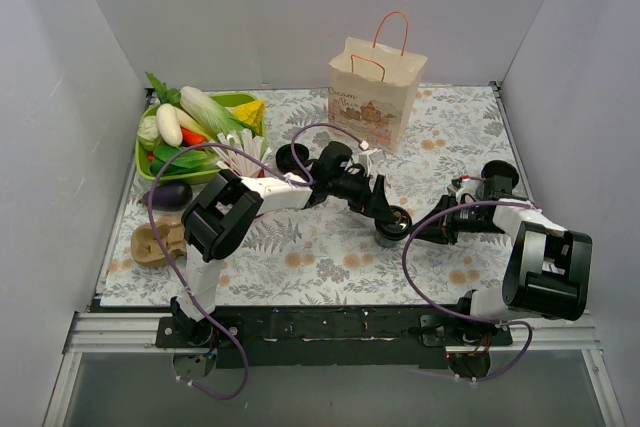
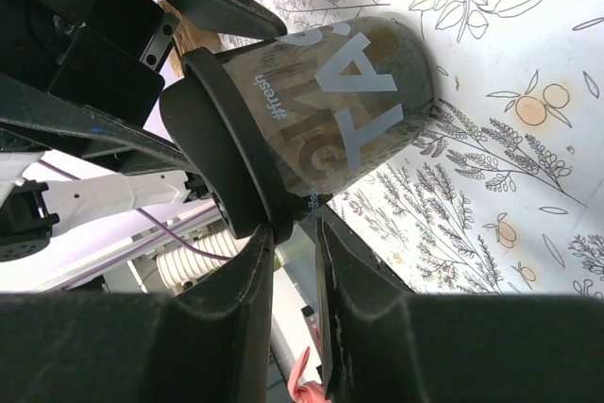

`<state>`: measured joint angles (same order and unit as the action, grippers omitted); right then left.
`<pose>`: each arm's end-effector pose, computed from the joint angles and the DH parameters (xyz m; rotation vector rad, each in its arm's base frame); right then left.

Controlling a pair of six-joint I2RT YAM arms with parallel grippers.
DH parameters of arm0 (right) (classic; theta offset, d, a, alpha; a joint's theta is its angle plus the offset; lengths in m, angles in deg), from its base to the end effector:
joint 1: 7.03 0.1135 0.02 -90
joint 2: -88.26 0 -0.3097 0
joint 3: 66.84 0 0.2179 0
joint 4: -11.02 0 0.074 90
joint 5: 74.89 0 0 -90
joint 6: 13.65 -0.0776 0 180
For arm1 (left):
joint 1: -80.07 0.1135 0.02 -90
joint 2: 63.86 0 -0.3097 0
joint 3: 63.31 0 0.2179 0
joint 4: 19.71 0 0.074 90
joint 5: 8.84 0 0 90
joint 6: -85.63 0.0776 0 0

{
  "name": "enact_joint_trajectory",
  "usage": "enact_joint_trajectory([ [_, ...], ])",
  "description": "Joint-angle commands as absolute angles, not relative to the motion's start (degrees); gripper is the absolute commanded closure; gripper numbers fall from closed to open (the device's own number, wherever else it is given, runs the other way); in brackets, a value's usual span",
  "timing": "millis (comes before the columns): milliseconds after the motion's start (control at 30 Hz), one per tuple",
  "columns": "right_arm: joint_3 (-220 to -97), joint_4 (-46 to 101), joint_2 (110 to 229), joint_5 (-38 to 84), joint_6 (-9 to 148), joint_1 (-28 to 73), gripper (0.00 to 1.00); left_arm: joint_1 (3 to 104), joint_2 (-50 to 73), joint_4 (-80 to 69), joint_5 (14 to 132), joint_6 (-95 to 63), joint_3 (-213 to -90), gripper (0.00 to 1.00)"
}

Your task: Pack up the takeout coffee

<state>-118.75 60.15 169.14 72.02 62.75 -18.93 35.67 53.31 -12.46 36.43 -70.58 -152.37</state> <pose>0.1950 0.0254 0.1999 0.4321 2.5774 1.4179 0.2897 -0.3601 0.2116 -0.0493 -2.5790 1.6626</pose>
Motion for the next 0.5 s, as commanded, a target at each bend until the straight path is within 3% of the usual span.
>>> enact_joint_trajectory([
  [0,-115.52,57.59,171.77,49.2,69.31,-19.16,0.99,36.31,56.82,-1.62,46.27,-63.34,-148.46,0.35],
  [100,-116.04,55.57,168.09,60.96,73.62,-19.25,0.93,36.39,56.99,-2.14,44.18,-63.35,-148.9,0.34],
  [267,-120.35,57.5,163.42,67.49,76.17,-19.16,0.7,36.39,55.5,-3.2,39.33,-61.24,-151.89,0.27],
  [300,-120.62,57.76,163.15,67.58,78.26,-19.24,0.66,36.39,55.24,-3.29,37.59,-60.97,-152.41,0.02],
  [467,-121.23,59.25,163.85,68.19,81.19,-19.24,0.61,36.57,54.18,-5.12,33.79,-61.49,-154.53,0.02],
])
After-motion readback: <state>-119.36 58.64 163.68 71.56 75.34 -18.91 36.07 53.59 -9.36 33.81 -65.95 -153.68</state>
